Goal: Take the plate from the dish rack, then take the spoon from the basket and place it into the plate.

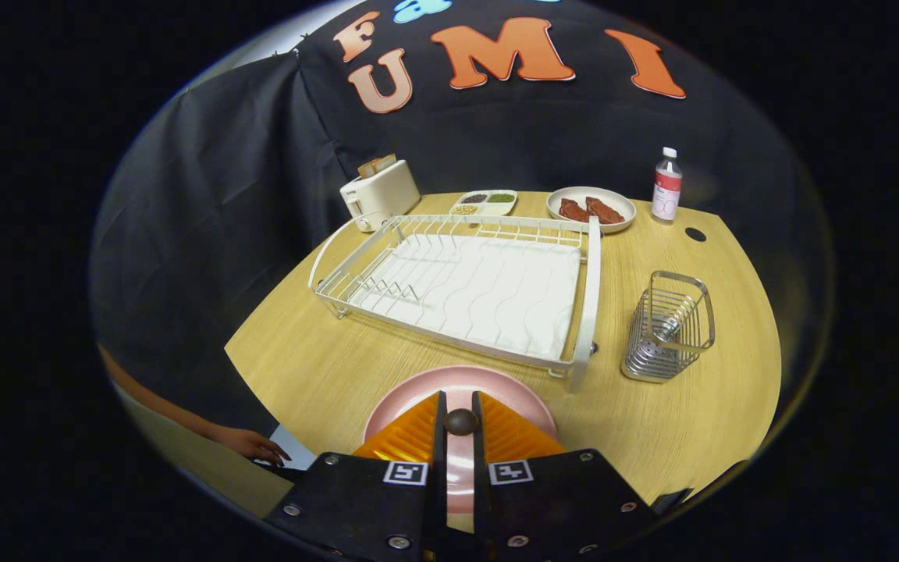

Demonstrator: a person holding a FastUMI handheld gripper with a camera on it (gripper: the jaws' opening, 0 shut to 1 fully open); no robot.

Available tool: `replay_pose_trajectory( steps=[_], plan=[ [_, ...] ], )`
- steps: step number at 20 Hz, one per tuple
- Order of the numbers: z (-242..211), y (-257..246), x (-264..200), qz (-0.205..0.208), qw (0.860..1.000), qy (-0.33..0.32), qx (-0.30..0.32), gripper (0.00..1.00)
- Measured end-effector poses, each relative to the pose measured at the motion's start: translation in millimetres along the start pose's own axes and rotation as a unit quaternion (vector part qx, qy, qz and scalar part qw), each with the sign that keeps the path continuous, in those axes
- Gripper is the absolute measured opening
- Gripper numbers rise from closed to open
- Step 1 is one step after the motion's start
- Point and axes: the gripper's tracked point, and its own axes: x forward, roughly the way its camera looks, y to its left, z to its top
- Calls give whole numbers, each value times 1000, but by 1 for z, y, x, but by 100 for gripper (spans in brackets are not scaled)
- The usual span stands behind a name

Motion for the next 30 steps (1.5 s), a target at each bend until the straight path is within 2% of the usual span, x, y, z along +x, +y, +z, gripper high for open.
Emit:
replay_pose_trajectory(
  steps=[4,6,7,9,10,15,18,20,24,30],
  plan=[
    [-12,-15,2,-13,999,2,38,22],
    [-16,-17,7,-9,998,5,69,22],
    [-19,-25,9,-23,997,15,67,22],
    [-23,-39,10,-54,997,23,50,31],
    [-23,-45,9,-70,997,23,36,39],
    [-8,-58,4,-107,994,11,-8,60],
    [4,-74,-5,-143,989,2,-20,78],
    [11,-78,-11,-149,989,-6,-15,83],
    [51,-73,-34,-155,986,-54,-20,89],
    [144,-51,-74,-151,974,-167,-21,90]
  ],
)
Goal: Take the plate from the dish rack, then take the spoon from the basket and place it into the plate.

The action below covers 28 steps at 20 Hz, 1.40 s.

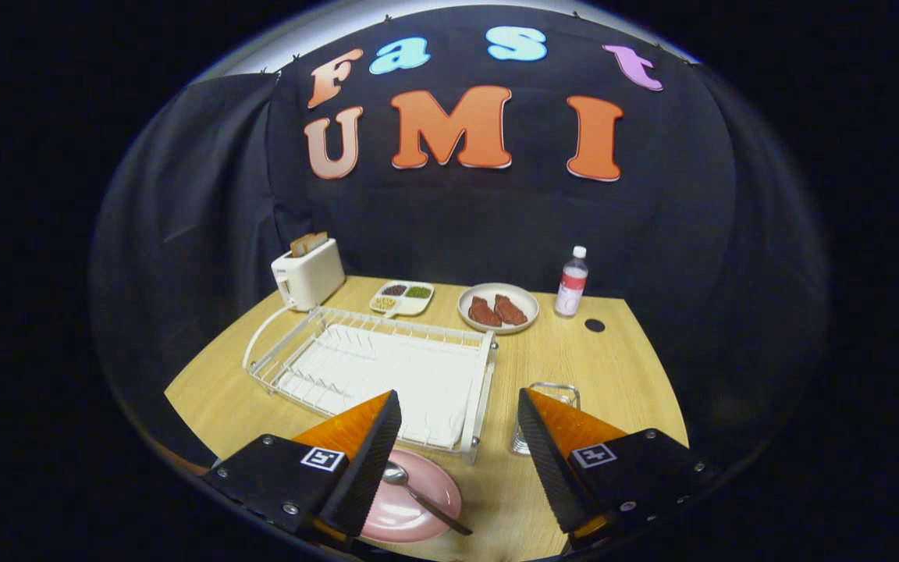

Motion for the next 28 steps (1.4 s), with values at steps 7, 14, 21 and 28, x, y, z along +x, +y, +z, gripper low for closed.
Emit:
replay_pose_trajectory(
  steps=[7,14,21,28],
  plan=[
    [87,-3,-20,-11,993,-117,6,90],
    [122,-2,-32,-19,981,-194,-5,92],
    [154,-6,-47,-31,969,-245,-6,92],
    [177,2,-61,-34,956,-290,-33,91]
  ],
)
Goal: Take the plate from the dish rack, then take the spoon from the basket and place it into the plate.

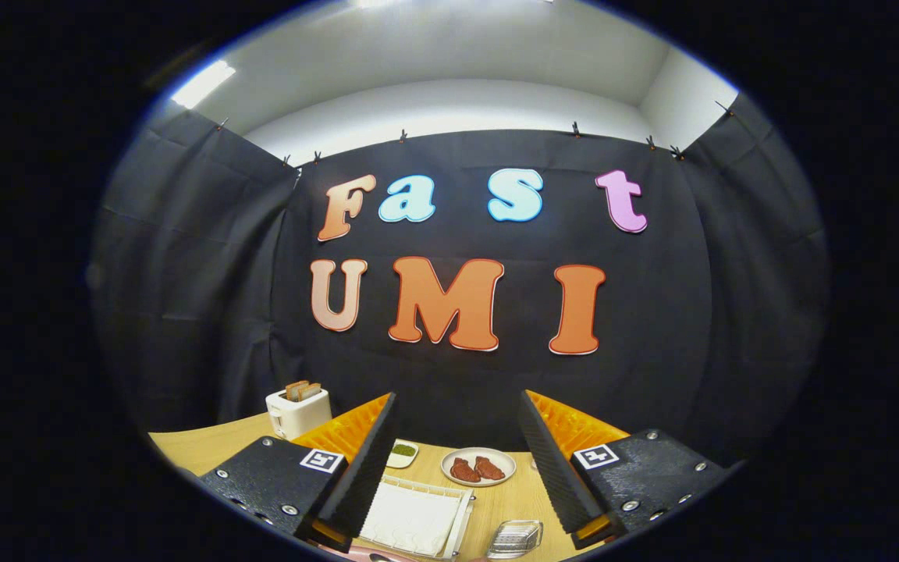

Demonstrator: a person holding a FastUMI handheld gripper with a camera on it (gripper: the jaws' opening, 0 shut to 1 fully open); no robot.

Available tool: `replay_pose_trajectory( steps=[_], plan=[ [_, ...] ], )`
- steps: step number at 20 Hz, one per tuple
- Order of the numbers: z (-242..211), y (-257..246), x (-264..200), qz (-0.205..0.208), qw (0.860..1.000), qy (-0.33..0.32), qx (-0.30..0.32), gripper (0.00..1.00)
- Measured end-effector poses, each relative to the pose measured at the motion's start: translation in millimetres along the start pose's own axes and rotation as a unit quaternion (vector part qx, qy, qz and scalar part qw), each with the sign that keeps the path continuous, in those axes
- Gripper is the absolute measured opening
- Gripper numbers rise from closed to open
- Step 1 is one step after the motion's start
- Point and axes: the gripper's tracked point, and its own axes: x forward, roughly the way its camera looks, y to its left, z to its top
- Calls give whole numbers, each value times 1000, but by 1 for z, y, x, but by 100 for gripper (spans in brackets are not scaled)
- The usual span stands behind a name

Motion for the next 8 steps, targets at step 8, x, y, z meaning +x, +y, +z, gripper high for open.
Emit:
replay_pose_trajectory(
  steps=[8],
  plan=[
    [7,9,0,7,1000,-12,-12,92]
  ],
)
